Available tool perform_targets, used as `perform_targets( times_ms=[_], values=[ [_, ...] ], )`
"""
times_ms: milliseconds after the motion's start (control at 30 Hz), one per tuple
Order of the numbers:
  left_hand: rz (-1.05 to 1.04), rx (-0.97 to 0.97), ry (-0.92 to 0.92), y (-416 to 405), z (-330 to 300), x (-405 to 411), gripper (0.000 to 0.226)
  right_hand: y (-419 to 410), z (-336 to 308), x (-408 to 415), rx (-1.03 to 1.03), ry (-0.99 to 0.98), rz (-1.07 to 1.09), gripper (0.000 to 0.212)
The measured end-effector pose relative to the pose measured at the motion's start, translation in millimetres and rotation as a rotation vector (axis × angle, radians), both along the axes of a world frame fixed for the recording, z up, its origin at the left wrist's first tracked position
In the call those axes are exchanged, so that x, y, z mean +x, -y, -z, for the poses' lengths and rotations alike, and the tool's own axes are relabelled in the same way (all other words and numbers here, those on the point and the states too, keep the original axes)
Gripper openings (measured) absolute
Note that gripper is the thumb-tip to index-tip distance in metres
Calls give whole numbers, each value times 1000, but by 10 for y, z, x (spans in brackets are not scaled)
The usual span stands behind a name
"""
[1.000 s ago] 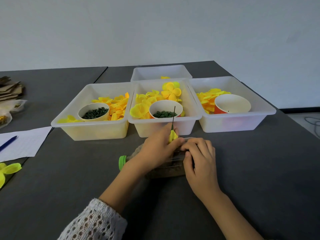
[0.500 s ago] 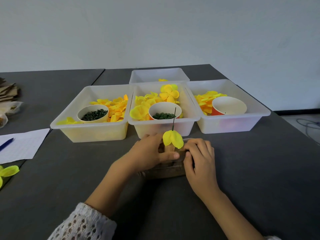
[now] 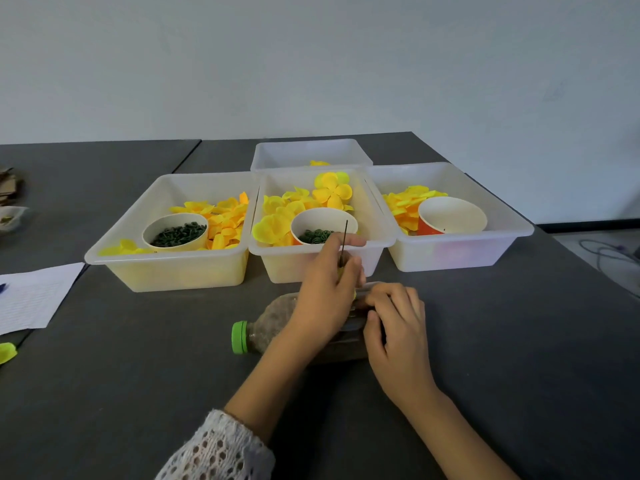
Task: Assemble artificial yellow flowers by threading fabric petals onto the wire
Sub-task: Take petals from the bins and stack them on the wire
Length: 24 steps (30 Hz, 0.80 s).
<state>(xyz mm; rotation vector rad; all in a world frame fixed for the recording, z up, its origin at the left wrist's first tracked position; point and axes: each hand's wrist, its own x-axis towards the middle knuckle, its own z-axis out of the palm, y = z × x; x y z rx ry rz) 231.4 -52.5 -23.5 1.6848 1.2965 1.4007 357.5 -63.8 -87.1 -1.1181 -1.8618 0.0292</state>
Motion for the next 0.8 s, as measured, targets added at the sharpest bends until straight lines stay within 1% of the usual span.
perform_targets(
  times_ms=[133,200,300,433,500,533,600,633,667,733,767,800],
  values=[
    [-79,31,-111,-61,81,-18,12,-6,2,6,-11,-10,-21,23],
    [-140,33,-166,-71,97,4,8,-11,-12,11,-20,-45,-52,23],
    [-258,1,-207,-74,109,52,18,-46,-93,43,-61,-178,-141,21],
    [-364,8,-235,-49,125,102,17,-246,-430,51,-165,-427,-225,20],
    [-399,-14,-262,-27,123,115,16,-478,-675,-38,-153,-464,-243,19],
    [-420,-32,-292,-24,125,114,17,-627,-799,-105,-145,-444,-249,20],
    [-485,-69,-404,-20,119,109,24,-970,-1003,-264,-171,-310,-259,26],
    [-514,-92,-453,-20,113,107,27,-1149,-1077,-354,-226,-195,-263,27],
    [-532,-117,-478,-18,107,111,29,-1321,-1126,-451,-307,-48,-273,27],
    [-558,-149,-483,-16,100,126,33,-1623,-1140,-645,-484,362,-276,24],
    [-574,-152,-480,-13,98,131,35,-1731,-1110,-729,-553,564,-268,22],
    [-588,-147,-478,-15,97,131,36,-1800,-1070,-806,-587,725,-250,20]
  ],
)
